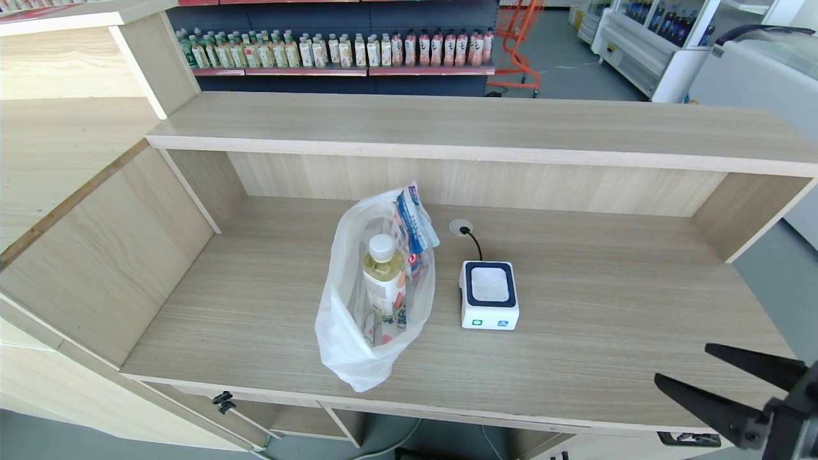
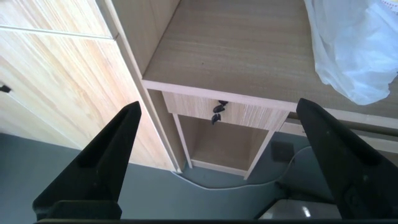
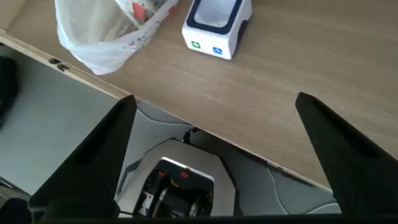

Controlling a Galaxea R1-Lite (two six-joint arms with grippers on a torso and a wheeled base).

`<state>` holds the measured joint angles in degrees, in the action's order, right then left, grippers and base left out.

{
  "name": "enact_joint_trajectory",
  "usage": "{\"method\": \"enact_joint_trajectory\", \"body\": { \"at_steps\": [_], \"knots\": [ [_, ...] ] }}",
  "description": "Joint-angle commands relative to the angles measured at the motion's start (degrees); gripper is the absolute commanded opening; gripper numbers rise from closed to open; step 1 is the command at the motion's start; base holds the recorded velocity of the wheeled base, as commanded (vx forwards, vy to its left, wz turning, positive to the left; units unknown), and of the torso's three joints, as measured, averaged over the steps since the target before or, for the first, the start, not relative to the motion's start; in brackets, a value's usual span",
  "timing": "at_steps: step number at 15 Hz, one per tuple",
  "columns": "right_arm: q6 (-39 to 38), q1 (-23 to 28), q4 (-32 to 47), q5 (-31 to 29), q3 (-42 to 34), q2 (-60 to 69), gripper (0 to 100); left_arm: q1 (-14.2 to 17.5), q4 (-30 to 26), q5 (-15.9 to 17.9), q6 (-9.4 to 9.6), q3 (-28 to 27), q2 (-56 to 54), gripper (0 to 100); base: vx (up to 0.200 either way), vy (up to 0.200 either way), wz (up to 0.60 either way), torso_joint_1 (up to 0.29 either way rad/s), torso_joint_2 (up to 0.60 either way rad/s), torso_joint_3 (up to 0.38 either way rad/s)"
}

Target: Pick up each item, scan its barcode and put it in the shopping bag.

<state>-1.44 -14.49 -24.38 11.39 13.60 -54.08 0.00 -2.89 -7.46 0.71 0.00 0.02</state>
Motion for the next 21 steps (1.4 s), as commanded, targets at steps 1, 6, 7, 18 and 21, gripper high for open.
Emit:
{"method": "enact_joint_trajectory", "body": {
  "at_steps": [1,6,7,18,21],
  "knots": [
    [1.79,8.69,17.97,-5.41,-13.60,34.65,100,0.00,-0.01,-0.01,0.00,0.00,-0.02,100,0.000,0.000,0.00,0.000,0.00,0.000],
    [4.25,16.34,24.12,-12.44,-13.60,52.14,100,0.00,-0.01,-0.01,-0.09,0.00,0.06,100,0.000,0.000,0.00,0.000,0.00,0.000],
    [4.16,15.55,24.12,-12.26,-13.60,51.62,100,0.00,-0.01,-0.01,-0.09,0.00,-0.02,100,0.000,0.000,0.00,0.000,0.00,0.000],
    [2.67,14.85,23.94,-12.35,-13.60,54.08,0,0.00,-0.01,-0.01,0.17,0.00,-0.02,100,0.000,0.000,0.00,0.000,0.00,0.000],
    [2.67,14.85,23.94,-12.35,-13.60,54.08,0,0.00,-0.01,-0.01,0.87,0.00,-0.02,100,0.000,-0.133,0.00,0.003,0.00,0.000]
  ]
}}
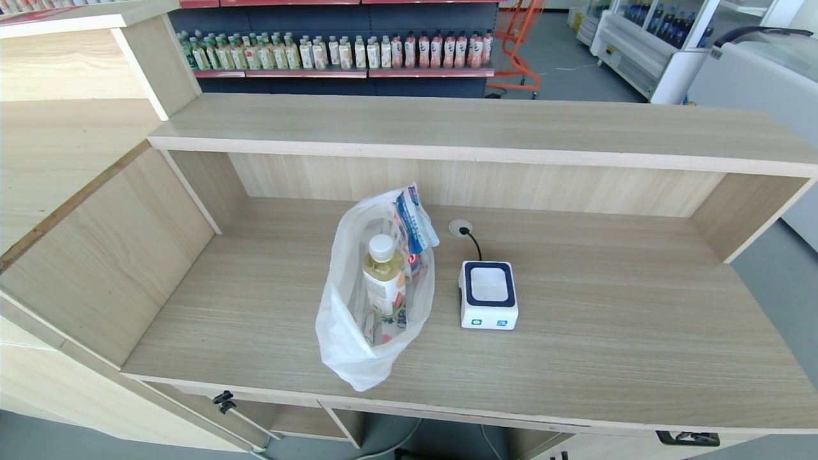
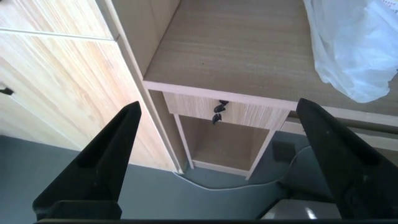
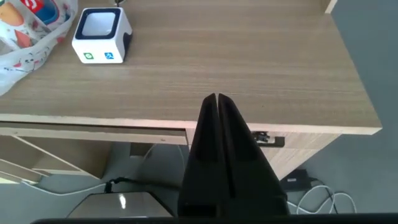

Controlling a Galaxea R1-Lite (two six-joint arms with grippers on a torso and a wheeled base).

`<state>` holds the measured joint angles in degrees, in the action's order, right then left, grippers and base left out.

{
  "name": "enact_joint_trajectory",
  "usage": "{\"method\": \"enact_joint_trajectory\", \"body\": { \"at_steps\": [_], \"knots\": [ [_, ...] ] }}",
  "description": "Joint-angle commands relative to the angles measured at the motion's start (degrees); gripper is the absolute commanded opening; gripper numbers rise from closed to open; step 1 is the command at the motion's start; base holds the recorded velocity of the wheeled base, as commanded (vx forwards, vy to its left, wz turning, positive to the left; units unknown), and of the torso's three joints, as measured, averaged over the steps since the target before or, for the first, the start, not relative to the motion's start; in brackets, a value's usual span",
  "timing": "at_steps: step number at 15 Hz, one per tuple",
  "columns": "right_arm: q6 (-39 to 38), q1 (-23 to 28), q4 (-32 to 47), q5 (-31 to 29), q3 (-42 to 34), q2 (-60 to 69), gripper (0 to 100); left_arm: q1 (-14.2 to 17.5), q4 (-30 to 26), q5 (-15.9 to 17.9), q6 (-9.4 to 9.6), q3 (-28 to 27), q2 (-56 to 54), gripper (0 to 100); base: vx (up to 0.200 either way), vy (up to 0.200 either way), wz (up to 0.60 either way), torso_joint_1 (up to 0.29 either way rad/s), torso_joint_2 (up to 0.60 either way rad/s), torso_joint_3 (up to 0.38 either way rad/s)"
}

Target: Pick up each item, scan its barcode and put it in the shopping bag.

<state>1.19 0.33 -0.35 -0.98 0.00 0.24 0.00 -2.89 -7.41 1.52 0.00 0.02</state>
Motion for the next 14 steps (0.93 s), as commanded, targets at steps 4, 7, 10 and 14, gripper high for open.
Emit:
{"method": "enact_joint_trajectory", "body": {
  "at_steps": [4,7,10,14],
  "knots": [
    [0.12,0.02,-0.09,0.01,0.00,-0.24,0,0.00,-0.01,-0.06,-0.03,0.00,-0.02,100,0.000,-0.200,0.00,0.001,0.00,0.006],
    [0.04,0.02,0.00,0.01,0.00,-0.24,0,0.00,-0.01,-0.06,-0.47,0.00,-0.02,100,0.000,-0.067,0.00,0.001,0.00,0.002],
    [0.12,0.02,0.00,0.01,0.00,-0.24,0,0.00,-0.01,-0.06,-0.29,0.00,0.68,100,0.200,0.000,0.00,-0.001,0.00,0.004],
    [0.04,0.02,-0.09,0.01,0.00,-0.24,0,0.00,-0.01,-0.06,-0.47,0.00,0.06,100,0.150,0.000,0.00,0.007,0.00,-0.002]
  ]
}}
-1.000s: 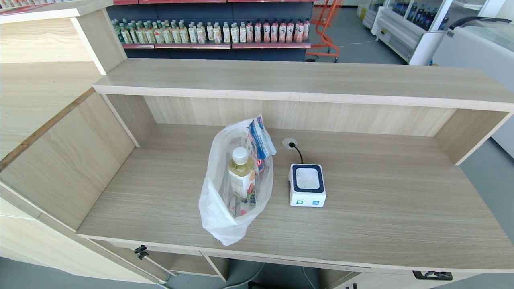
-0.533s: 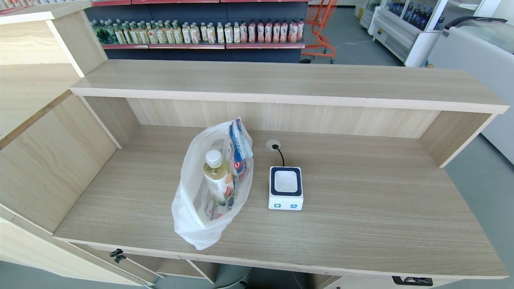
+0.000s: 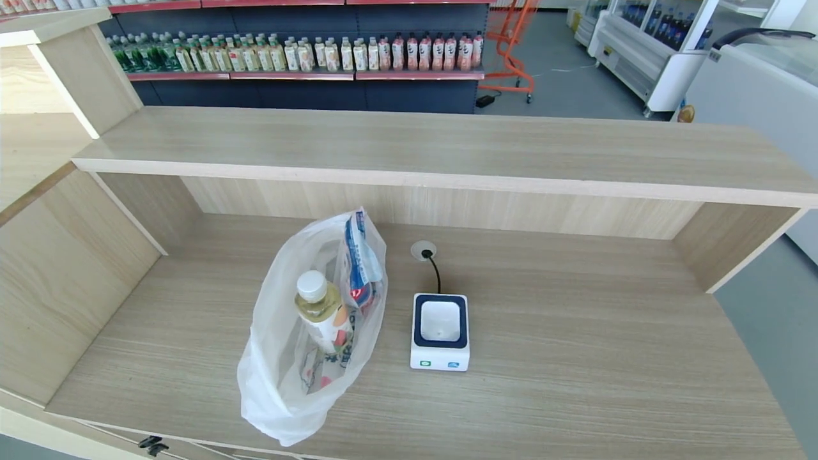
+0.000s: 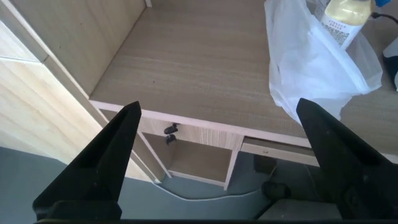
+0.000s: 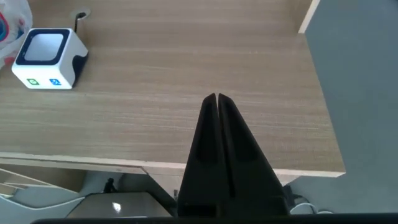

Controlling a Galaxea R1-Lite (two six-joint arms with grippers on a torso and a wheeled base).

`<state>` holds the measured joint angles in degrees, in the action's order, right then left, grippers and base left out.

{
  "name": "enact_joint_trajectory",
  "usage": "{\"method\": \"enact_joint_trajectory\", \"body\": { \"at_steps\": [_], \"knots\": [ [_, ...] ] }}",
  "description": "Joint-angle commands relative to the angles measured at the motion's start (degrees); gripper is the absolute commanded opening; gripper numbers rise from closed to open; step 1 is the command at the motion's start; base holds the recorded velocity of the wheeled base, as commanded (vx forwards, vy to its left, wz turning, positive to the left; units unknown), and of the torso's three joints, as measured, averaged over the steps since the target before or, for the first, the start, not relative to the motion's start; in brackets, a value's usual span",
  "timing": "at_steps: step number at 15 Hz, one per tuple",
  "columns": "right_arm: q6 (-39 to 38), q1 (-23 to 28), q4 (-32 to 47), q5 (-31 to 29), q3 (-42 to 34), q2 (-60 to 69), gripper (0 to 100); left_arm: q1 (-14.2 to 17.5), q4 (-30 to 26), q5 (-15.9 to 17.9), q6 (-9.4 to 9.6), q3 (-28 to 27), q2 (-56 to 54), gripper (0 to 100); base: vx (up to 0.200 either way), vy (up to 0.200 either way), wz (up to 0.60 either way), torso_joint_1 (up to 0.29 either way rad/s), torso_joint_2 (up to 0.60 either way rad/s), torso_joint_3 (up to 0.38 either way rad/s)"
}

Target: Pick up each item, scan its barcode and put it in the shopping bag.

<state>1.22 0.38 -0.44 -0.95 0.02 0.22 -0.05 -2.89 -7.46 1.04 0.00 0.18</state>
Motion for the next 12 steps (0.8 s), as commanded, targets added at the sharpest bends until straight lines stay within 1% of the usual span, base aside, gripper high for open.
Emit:
{"method": "enact_joint_trajectory", "body": {
  "at_steps": [1,12],
  "knots": [
    [0.01,-0.03,0.00,-0.02,-0.02,-0.22,0,0.05,-0.01,-0.10,0.02,0.00,-0.09,100,0.000,0.000,0.00,0.000,0.00,0.000],
    [0.36,-0.03,0.09,-0.02,-0.02,-0.22,0,0.05,-0.01,-0.01,0.02,0.00,-0.09,100,0.000,0.000,0.00,0.000,0.00,0.000]
  ]
}}
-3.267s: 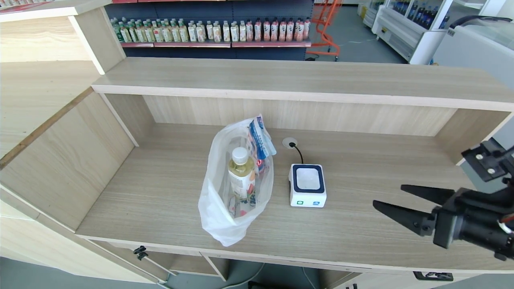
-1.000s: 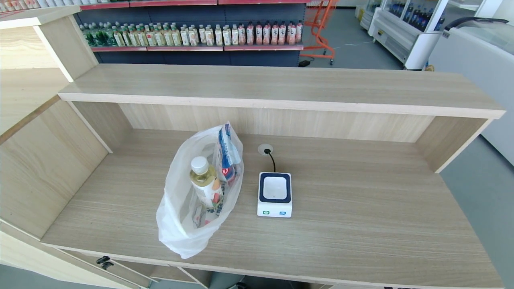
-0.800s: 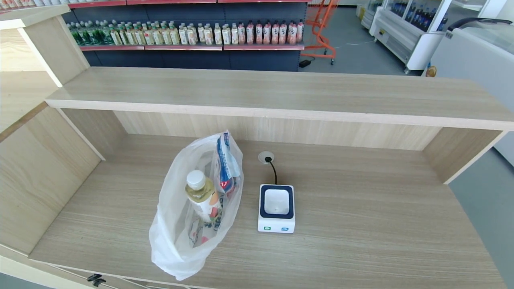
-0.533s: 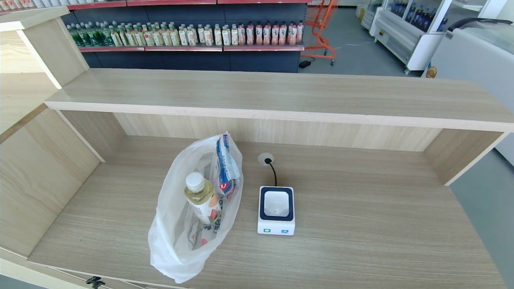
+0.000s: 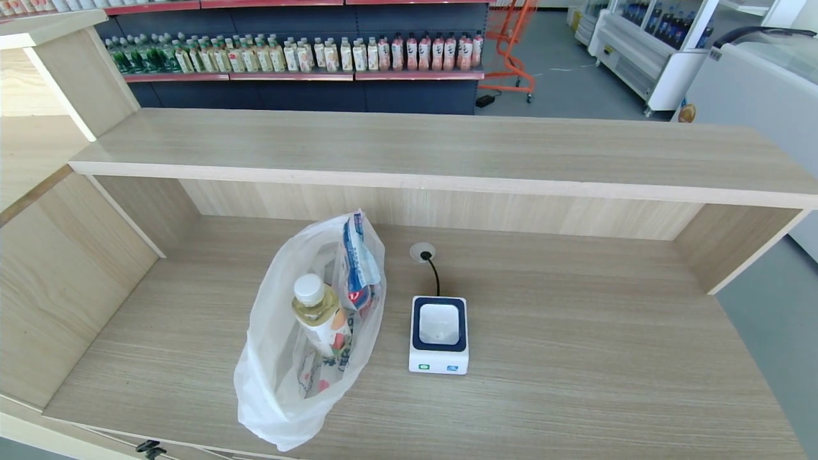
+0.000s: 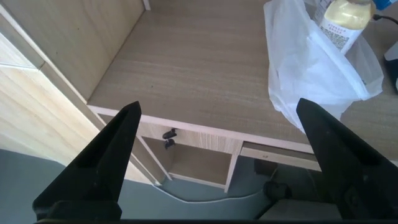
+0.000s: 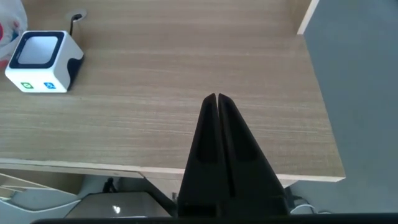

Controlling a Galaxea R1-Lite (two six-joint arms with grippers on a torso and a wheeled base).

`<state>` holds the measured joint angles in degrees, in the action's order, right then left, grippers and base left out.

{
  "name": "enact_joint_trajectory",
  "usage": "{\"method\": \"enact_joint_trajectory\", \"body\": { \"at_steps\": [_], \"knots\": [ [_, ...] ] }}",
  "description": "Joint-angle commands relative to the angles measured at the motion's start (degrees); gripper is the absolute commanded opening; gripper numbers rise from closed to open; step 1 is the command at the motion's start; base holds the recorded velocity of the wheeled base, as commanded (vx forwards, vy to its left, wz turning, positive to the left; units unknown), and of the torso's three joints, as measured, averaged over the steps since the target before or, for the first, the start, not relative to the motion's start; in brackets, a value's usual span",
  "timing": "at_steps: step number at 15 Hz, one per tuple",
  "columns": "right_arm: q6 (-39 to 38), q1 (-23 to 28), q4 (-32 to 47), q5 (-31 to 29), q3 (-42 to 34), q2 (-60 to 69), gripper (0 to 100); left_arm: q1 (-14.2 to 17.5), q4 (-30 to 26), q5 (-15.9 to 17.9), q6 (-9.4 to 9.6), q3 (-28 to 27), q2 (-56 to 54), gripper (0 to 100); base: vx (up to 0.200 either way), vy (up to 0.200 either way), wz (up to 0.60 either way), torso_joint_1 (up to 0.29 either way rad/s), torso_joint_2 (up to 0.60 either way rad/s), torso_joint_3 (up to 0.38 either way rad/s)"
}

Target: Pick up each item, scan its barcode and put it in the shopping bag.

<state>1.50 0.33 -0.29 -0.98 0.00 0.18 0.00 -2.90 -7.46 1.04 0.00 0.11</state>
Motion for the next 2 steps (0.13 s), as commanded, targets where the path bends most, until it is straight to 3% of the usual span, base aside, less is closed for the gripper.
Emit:
{"method": "enact_joint_trajectory", "body": {
  "at_steps": [1,2],
  "knots": [
    [-0.09,0.02,-0.15,0.01,0.00,-0.18,0,0.00,0.00,-0.01,0.02,0.00,-0.02,100,0.000,0.000,0.00,0.000,0.00,0.000],
    [-0.27,0.02,-0.15,0.01,0.00,-0.18,0,0.00,0.00,-0.01,0.02,0.00,-0.02,100,0.000,0.000,0.00,0.000,0.00,0.000]
  ]
}}
